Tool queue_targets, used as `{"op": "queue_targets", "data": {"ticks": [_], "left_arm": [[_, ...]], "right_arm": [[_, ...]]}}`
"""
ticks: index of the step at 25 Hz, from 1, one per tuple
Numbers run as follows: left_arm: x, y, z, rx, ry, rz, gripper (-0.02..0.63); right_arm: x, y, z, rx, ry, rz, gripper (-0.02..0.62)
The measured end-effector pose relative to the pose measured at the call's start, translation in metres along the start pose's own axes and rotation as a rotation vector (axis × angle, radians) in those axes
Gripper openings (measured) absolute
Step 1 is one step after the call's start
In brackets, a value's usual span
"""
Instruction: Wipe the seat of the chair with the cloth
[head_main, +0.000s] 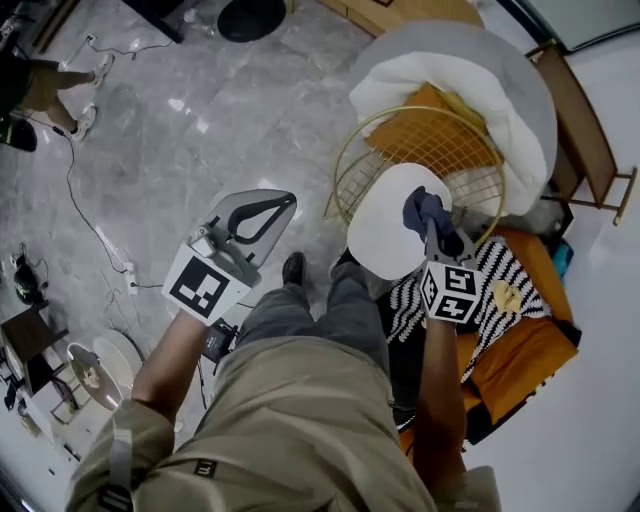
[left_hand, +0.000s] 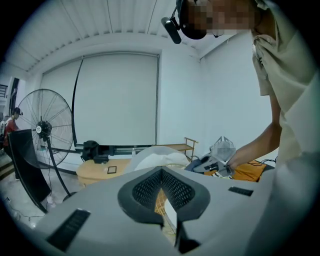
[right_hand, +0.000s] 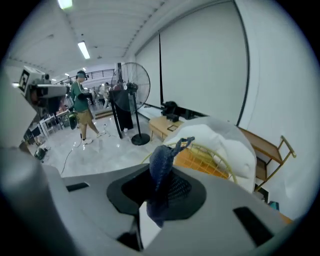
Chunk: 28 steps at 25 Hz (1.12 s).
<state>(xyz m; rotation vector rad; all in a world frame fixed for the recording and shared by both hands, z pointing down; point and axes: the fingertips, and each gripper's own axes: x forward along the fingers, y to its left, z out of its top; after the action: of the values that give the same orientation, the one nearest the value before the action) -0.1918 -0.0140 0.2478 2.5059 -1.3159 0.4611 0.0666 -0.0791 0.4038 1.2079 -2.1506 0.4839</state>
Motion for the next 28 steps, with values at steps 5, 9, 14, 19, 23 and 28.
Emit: {"op": "queue_targets", "data": {"ticks": [5, 9, 14, 19, 23, 28], "left_arm": [[-0.037, 0.002, 0.03, 0.017, -0.078, 0.0, 0.015], [-0.065, 0.0, 0.053, 0.045, -0.132, 0.0, 0.015], [-0.098, -0.004, 0.077, 0.076, -0.196, -0.005, 0.015], [-0.118, -0.01, 0.092, 0.091, -0.238, -0.015, 0.015], [-0.127, -0.018, 0.094, 0.11, -0.245, -0.035, 0.015], [-0.139, -0.024, 0.094, 0.12, -0.255, -0.051, 0.015]], "right_arm": [[-0.076, 0.011, 0.077, 0.024, -0.181, -0.019, 0.066], [-0.145, 0.027, 0.134, -0.004, -0.317, -0.02, 0.06], [-0.228, 0.053, 0.194, -0.047, -0.462, -0.011, 0.052], [-0.275, 0.075, 0.218, -0.064, -0.541, -0.01, 0.052], [-0.299, 0.089, 0.222, -0.072, -0.57, -0.015, 0.052], [-0.319, 0.098, 0.22, -0.077, -0.591, -0.033, 0.052]]}}
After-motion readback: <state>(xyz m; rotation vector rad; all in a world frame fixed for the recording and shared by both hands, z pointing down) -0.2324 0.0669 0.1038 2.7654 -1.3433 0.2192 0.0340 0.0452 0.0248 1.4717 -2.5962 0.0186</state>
